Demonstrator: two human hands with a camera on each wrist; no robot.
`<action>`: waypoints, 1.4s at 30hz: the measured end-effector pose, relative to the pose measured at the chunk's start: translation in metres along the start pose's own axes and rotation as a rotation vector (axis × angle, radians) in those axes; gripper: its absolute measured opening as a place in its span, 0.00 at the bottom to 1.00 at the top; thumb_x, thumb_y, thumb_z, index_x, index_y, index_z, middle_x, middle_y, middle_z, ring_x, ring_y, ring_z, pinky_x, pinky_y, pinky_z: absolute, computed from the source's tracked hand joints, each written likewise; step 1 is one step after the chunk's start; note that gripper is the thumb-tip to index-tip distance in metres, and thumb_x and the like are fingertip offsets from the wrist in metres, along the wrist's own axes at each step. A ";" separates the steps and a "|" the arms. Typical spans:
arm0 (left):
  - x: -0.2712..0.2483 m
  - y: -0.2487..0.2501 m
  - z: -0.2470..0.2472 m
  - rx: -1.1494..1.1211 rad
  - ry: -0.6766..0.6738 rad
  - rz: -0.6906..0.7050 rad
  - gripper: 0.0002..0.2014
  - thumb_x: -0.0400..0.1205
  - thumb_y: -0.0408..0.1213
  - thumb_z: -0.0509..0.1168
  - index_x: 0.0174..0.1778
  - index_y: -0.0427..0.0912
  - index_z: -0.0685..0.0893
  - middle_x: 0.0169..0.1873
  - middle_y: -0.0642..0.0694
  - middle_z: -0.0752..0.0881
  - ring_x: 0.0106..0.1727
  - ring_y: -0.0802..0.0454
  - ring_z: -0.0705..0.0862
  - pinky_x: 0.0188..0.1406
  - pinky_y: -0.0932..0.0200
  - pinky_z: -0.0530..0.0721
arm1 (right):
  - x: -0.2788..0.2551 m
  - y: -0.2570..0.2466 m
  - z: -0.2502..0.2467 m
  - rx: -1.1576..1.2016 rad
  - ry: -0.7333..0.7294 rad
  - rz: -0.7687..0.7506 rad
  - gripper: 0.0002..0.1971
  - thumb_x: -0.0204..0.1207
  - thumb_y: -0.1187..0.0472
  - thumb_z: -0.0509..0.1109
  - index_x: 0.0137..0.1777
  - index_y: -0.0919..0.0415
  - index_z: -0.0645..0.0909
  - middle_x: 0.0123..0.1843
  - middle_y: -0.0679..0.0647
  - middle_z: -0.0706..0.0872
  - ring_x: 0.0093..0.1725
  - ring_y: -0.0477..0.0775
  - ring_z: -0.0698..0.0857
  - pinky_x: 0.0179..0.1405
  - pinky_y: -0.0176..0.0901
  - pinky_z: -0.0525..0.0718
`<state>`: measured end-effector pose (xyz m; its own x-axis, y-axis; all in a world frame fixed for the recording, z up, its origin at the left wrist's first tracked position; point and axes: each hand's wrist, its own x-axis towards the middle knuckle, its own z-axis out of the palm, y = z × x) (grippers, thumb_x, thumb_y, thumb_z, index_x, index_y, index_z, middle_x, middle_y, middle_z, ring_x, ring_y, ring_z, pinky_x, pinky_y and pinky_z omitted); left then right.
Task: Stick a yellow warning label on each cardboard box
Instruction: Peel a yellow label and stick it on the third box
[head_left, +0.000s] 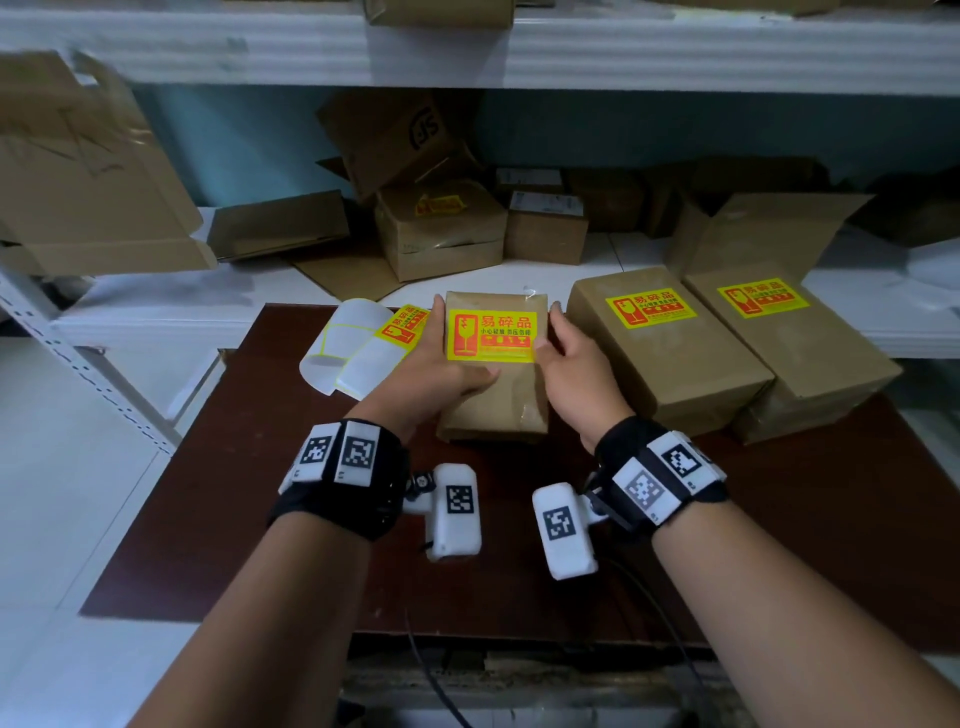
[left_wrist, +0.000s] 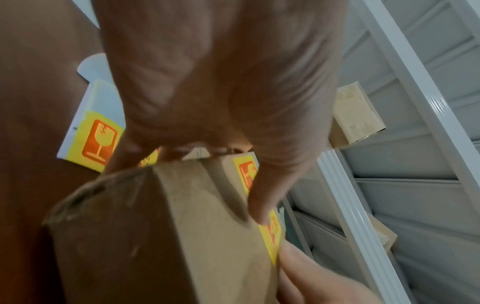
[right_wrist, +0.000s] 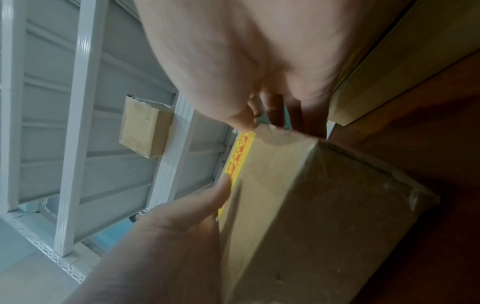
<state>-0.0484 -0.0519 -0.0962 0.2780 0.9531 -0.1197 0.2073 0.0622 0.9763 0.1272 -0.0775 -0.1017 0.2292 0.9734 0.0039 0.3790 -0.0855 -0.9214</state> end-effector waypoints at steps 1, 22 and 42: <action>0.000 0.001 0.003 -0.002 0.034 -0.004 0.51 0.80 0.30 0.73 0.88 0.53 0.42 0.71 0.55 0.77 0.65 0.57 0.80 0.53 0.69 0.80 | -0.002 -0.002 0.000 -0.002 -0.015 0.005 0.32 0.88 0.56 0.64 0.89 0.50 0.57 0.83 0.50 0.73 0.79 0.52 0.74 0.78 0.50 0.73; 0.026 -0.003 0.072 0.387 0.244 -0.104 0.24 0.85 0.51 0.63 0.72 0.40 0.79 0.64 0.38 0.86 0.63 0.34 0.83 0.58 0.51 0.78 | -0.007 0.054 -0.206 -0.824 0.320 0.238 0.31 0.79 0.36 0.59 0.78 0.50 0.73 0.83 0.59 0.71 0.83 0.65 0.66 0.82 0.61 0.61; 0.024 0.010 0.031 0.757 0.149 -0.151 0.05 0.77 0.35 0.65 0.41 0.38 0.84 0.43 0.38 0.87 0.46 0.40 0.85 0.51 0.48 0.84 | -0.077 0.049 -0.177 -0.931 0.175 0.147 0.27 0.77 0.30 0.59 0.61 0.48 0.83 0.74 0.46 0.79 0.79 0.60 0.70 0.81 0.65 0.62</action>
<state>-0.0102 -0.0373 -0.0947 0.0785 0.9835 -0.1633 0.8306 0.0261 0.5563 0.2872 -0.1943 -0.0784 0.4334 0.9003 0.0400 0.8791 -0.4126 -0.2387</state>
